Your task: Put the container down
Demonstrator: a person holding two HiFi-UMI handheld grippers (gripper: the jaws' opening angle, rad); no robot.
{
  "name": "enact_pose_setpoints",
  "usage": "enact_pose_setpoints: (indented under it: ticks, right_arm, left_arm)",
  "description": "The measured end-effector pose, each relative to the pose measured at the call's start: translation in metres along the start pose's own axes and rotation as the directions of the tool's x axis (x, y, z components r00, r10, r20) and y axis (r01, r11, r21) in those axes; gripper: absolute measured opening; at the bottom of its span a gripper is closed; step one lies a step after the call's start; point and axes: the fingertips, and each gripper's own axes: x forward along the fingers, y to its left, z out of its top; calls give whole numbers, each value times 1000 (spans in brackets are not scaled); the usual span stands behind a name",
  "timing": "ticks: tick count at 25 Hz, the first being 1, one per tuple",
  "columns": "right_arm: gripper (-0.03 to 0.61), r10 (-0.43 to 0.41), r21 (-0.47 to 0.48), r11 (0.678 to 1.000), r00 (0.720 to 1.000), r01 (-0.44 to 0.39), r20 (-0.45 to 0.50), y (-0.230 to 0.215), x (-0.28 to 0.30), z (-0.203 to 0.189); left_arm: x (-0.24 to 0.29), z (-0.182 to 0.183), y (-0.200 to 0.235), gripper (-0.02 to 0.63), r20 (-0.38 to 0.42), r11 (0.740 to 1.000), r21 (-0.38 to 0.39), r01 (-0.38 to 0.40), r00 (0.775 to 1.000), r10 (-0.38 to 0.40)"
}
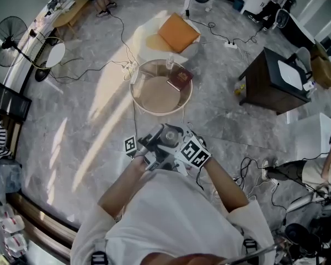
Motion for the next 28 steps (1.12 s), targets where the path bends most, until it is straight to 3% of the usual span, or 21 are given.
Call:
enact_pose_setpoints:
  ticks: [14, 28]
  right_arm:
    - [337, 20, 6, 1000, 1000, -20, 11, -16, 5, 0]
    - [337, -36, 46, 998, 999, 37, -21, -87, 65, 15]
  left_arm:
    - [13, 15, 2, 267, 35, 1000, 12, -3, 999, 2]
    - [41, 101, -10, 267, -13, 999, -33, -32, 999, 32]
